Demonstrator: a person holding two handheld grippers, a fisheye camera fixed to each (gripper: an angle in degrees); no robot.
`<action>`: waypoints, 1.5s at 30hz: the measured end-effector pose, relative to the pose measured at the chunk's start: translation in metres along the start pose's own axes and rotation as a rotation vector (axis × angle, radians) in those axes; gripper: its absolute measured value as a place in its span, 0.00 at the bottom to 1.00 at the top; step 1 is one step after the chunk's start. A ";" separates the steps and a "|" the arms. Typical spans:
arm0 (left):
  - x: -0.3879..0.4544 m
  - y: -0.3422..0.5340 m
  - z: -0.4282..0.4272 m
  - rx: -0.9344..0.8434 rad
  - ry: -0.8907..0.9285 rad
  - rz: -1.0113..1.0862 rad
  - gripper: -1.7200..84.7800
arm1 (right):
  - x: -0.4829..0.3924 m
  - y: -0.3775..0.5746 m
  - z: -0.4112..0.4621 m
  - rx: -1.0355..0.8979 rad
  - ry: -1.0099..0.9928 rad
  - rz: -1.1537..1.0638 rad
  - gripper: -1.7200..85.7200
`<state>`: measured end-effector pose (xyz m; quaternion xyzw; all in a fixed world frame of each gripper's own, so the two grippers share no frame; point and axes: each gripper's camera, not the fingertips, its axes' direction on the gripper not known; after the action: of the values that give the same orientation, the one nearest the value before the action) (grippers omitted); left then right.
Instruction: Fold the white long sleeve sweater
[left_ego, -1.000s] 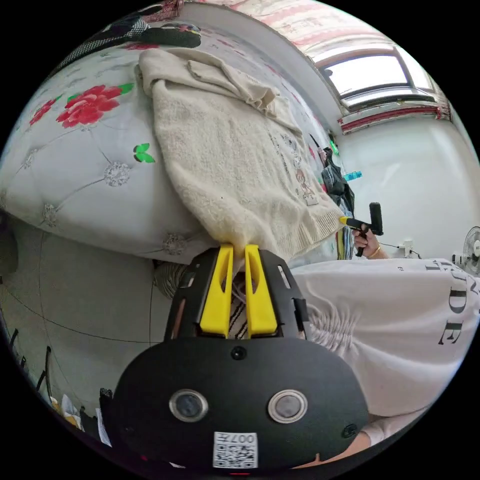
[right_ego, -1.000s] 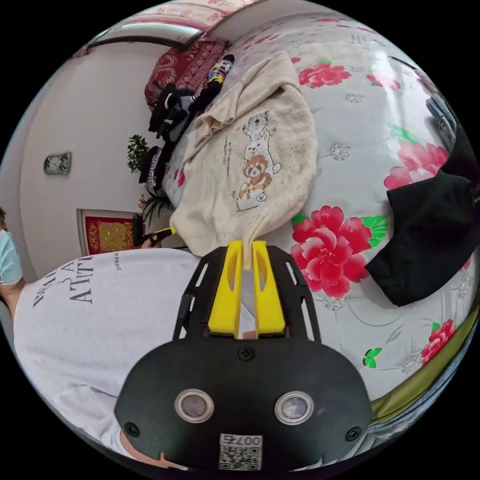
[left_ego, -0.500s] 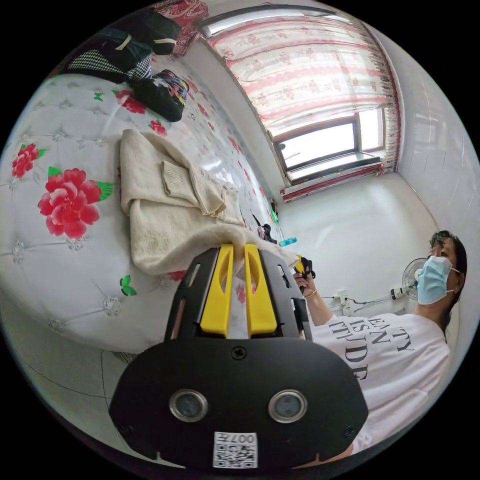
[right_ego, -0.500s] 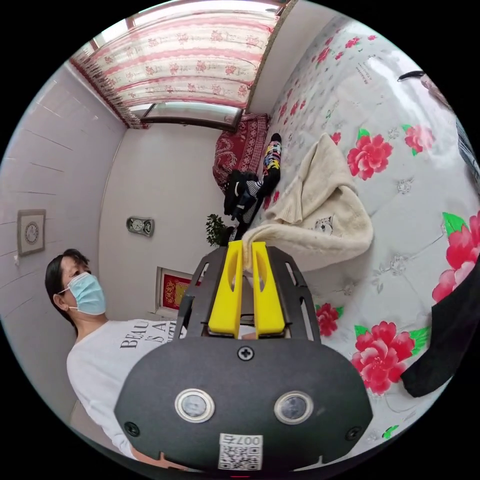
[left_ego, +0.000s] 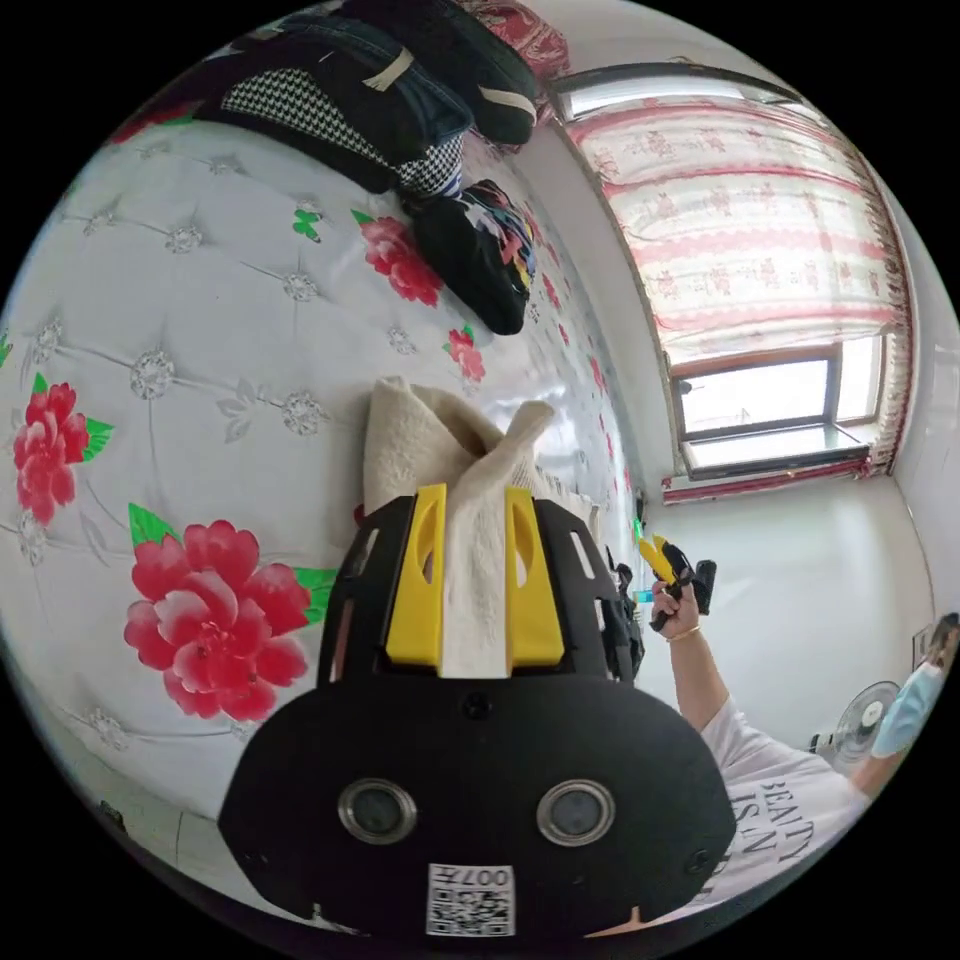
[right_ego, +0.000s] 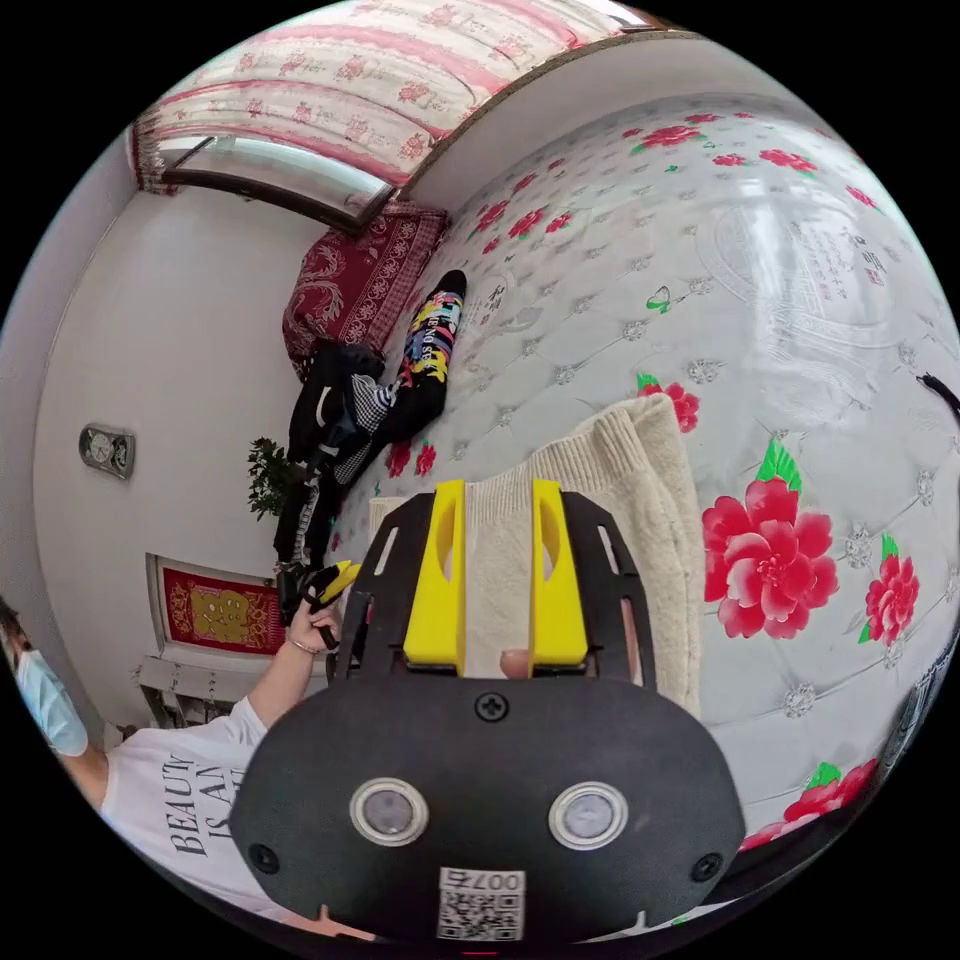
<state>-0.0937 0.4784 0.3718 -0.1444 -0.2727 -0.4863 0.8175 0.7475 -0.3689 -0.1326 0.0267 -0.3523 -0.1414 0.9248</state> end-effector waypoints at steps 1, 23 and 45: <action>0.000 0.008 0.000 -0.024 -0.056 0.054 0.13 | -0.006 0.011 0.019 -0.036 0.036 -0.038 0.08; -0.014 0.065 0.120 -0.303 -0.143 0.140 0.13 | -0.134 0.202 0.264 -0.265 0.304 -0.474 0.09; 0.270 0.098 0.187 -0.400 0.036 0.711 0.10 | -0.050 0.255 0.081 0.033 0.299 -0.063 0.09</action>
<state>0.0371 0.4267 0.6843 -0.3773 -0.0915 -0.2194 0.8950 0.7203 -0.1067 -0.0665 0.0739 -0.2118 -0.1591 0.9615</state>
